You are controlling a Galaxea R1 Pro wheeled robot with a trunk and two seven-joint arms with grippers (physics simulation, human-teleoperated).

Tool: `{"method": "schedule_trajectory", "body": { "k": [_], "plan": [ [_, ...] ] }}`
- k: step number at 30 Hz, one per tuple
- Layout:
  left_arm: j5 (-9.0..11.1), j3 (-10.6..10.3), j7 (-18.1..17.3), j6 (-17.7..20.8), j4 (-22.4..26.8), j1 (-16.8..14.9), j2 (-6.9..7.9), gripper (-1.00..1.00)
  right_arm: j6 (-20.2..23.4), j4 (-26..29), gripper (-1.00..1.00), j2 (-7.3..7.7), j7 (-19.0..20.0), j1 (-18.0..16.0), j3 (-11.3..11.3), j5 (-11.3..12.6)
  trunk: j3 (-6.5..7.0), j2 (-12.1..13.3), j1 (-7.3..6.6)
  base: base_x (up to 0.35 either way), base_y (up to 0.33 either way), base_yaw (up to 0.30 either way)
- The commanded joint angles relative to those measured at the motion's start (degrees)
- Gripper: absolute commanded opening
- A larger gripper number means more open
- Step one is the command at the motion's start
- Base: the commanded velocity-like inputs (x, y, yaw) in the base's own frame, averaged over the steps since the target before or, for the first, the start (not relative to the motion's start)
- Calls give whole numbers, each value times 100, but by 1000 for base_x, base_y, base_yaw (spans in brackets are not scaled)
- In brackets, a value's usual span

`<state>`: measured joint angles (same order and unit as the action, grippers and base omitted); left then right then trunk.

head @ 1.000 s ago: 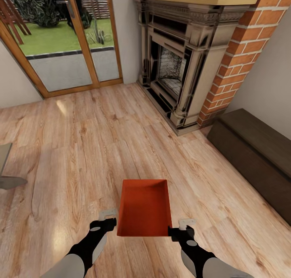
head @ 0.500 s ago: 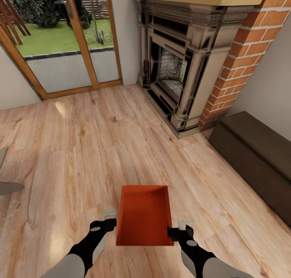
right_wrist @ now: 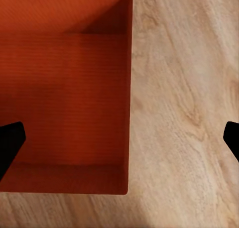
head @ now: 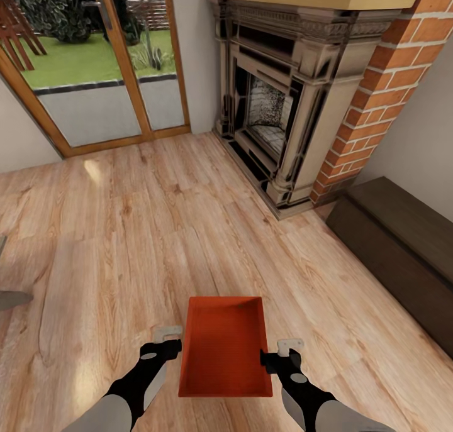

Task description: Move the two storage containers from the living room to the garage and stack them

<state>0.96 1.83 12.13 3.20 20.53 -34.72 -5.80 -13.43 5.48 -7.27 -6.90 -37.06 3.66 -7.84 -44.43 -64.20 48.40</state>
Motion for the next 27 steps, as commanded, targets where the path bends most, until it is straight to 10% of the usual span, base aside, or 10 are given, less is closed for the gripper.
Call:
{"method": "schedule_trajectory", "body": {
  "k": [1, 27],
  "plan": [
    [6, 18, 8, 31, 14, 0, -5, 100, -17, -6, 100, -3, -22, -3, 38, -57, -4, -3, 0, 7, 0, 0],
    [40, 59, 6, 31, -63, 0, -26, 100, -19, -7, 100, -6, -31, -3, 53, -16, -75, -163, 88, 0, 0, 0]
  ]
}}
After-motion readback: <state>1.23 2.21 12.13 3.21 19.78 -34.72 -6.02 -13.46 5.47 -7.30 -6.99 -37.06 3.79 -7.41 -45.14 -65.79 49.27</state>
